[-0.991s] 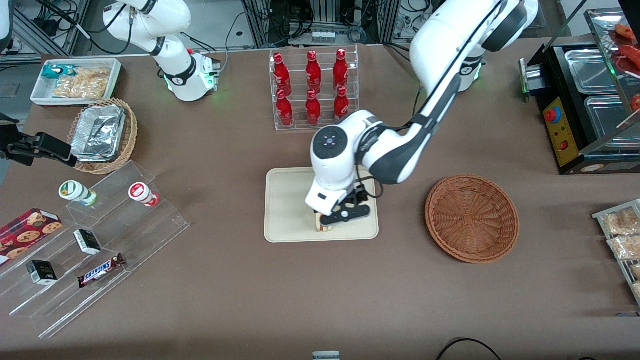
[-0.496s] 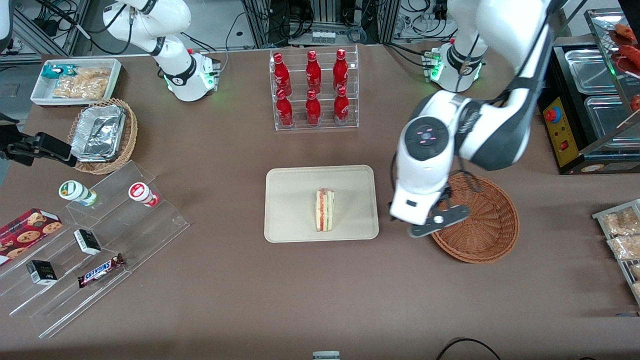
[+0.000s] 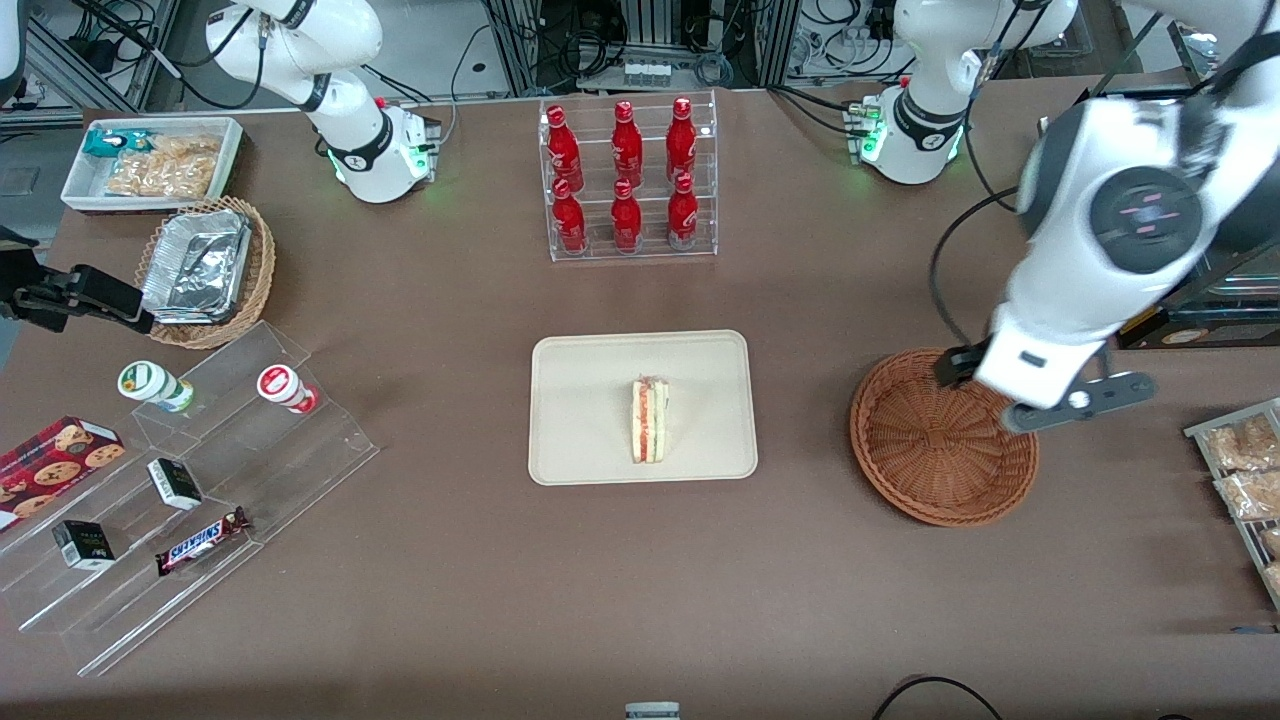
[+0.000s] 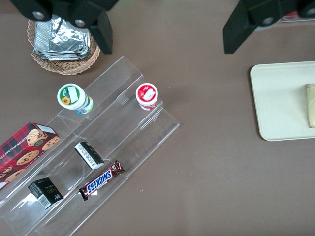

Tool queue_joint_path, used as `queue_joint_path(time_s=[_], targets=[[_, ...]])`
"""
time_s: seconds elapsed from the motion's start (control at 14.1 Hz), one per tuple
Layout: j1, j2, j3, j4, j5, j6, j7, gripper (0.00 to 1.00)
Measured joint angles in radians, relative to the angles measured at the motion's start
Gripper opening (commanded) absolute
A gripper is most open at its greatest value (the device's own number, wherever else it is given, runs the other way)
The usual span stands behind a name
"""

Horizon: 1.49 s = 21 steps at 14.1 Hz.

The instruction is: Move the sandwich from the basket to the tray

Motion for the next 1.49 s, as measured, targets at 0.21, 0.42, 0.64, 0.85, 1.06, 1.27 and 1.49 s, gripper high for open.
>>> queue_joint_path(time_s=[0.21, 0.42, 0.64, 0.85, 1.06, 1.27, 1.49], targets=[[0.064, -0.079, 0.0, -0.001, -0.016, -0.1, 0.101, 1.0], [0.081, -0.142, 0.0, 0.003, -0.03, -0.231, 0.174, 1.0], [0.086, -0.176, 0.001, 0.006, -0.045, -0.284, 0.192, 1.0], [0.105, -0.194, 0.039, 0.022, -0.147, -0.292, 0.202, 1.0], [0.123, -0.196, 0.058, 0.053, -0.193, -0.292, 0.212, 1.0], [0.122, -0.196, 0.052, 0.067, -0.184, -0.293, 0.212, 1.0], [0.122, -0.192, 0.049, 0.067, -0.139, -0.295, 0.212, 1.0]])
